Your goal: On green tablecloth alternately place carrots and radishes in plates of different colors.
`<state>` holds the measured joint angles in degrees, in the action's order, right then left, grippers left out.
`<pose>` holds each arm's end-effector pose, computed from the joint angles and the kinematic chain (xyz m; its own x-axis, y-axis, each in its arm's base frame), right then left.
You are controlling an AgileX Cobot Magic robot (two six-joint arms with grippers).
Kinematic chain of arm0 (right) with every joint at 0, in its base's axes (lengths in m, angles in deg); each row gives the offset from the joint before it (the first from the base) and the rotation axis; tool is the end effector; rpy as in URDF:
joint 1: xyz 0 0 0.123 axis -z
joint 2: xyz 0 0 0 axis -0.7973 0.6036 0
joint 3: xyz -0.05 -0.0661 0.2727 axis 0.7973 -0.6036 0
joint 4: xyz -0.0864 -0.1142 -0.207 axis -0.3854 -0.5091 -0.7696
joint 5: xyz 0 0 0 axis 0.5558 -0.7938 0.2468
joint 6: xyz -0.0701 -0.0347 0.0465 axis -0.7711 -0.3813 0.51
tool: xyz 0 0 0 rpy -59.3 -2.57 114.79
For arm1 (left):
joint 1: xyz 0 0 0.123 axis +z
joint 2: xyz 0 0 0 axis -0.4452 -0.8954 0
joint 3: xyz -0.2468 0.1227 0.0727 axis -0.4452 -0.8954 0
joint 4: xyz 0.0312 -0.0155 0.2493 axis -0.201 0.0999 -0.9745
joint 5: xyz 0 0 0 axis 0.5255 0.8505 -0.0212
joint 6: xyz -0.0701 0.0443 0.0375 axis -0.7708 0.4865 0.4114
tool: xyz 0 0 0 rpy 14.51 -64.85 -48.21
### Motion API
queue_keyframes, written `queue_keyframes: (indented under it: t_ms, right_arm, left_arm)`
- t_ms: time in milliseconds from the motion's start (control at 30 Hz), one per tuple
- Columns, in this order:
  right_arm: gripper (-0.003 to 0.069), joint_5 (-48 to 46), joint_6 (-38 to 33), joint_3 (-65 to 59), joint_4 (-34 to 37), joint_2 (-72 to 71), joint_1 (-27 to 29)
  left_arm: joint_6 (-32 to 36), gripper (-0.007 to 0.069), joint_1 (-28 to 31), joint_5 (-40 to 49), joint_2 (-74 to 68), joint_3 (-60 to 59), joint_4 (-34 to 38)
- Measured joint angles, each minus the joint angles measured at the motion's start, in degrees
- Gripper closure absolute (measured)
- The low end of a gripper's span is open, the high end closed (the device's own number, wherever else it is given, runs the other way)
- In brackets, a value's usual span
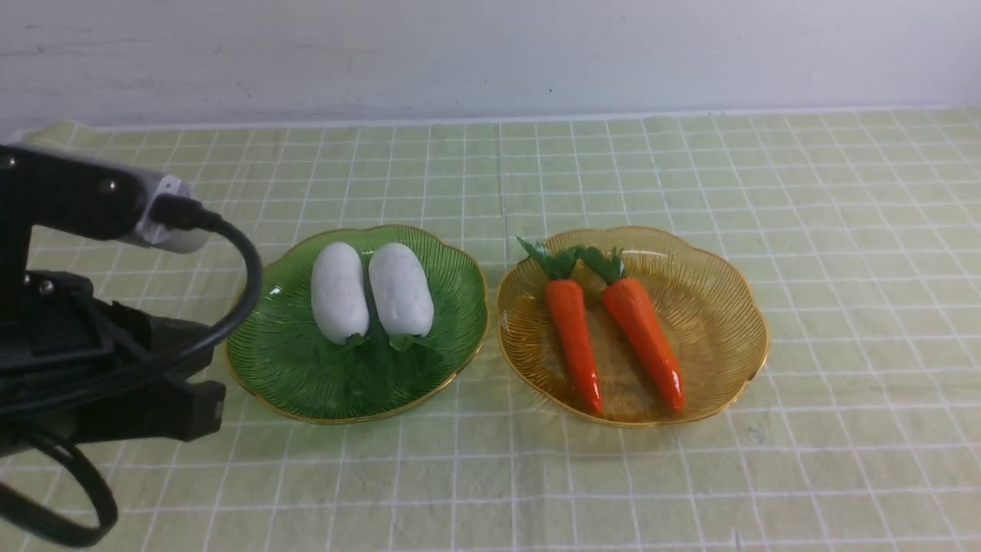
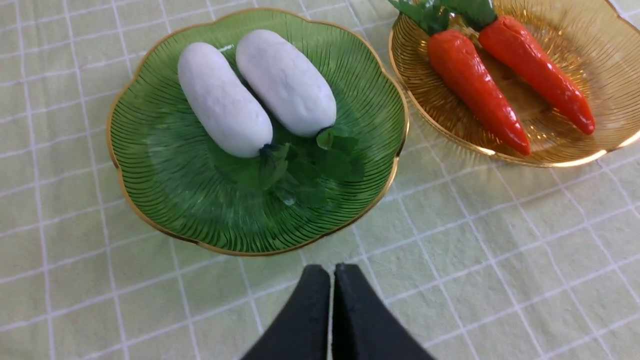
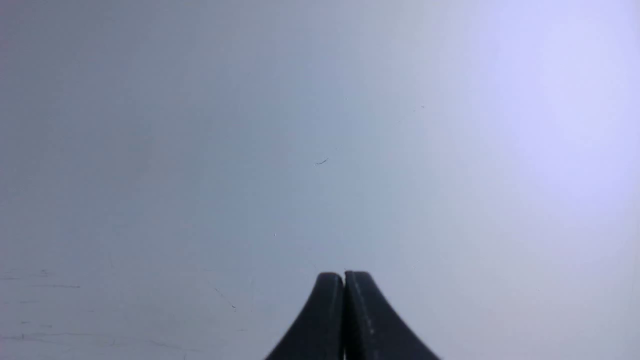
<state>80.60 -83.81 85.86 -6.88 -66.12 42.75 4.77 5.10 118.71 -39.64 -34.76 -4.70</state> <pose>0.0263 0.0062 0.3022 0.3077 0.0966 -0.9466 -0.2050 0.9782 0.0332 0.1449 -0.0573 0.3329 -0.5899 0.1590 -0.7916 0.3313 0.9418 -0.0577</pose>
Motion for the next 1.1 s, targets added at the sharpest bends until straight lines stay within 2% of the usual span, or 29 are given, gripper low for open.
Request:
queue_keyframes:
  t_ms: [200, 367, 867, 1000, 1100]
  right_arm:
    - [0.0673, -2.12, -0.02, -0.13, 0.1, 0.0, 0.0]
    - [0.0673, -3.04, -0.02, -0.19, 0.1, 0.0, 0.0]
    - [0.0673, -4.08, -0.02, -0.23, 0.14, 0.0, 0.0]
    - [0.0673, -4.08, -0.02, -0.23, 0.14, 0.0, 0.0]
    - [0.0673, -4.08, -0.02, -0.23, 0.14, 0.0, 0.0]
  left_arm:
    - [-0.55, 0.0632, 0.0, -0.23, 10.66, -5.67, -1.96]
    - [-0.55, 0.0632, 0.0, -0.12, 20.73, -8.78, -0.26]
    - [0.2, 0.0632, 0.0, -0.24, 25.72, -8.91, -0.11]
    - [1.14, 0.0632, 0.65, -4.39, 27.84, -12.48, -1.79]
    - [2.76, 0.0632, 3.74, -8.83, 32.05, -18.69, -2.44]
